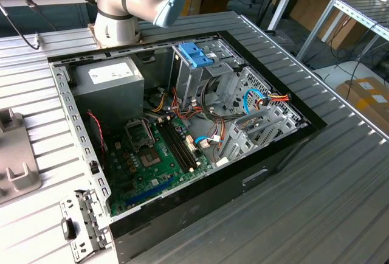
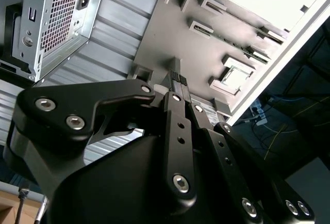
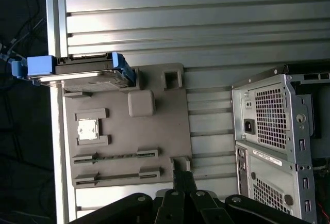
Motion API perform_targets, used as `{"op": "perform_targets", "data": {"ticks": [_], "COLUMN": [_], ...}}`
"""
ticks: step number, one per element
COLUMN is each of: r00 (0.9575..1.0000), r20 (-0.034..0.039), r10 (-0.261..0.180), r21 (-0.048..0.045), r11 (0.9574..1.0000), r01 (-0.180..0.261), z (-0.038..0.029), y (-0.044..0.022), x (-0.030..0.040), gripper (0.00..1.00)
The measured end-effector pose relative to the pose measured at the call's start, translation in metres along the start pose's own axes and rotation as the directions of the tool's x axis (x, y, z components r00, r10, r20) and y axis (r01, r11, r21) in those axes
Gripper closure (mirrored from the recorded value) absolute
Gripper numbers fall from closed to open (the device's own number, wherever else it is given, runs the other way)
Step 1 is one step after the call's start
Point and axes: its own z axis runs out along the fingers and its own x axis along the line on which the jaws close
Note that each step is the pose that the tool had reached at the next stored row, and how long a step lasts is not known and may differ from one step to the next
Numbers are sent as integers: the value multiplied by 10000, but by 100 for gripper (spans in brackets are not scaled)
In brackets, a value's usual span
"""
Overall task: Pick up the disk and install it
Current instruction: 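Reach for the disk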
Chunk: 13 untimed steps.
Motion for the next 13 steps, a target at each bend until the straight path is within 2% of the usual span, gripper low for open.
{"op": "perform_targets", "data": {"ticks": [13], "r00": [10000], "r20": [0], "r10": [0], "r21": [0], "r11": [10000], "r01": [0], "z": [0], "y": [-9], "x": [109], "gripper": [90]}}
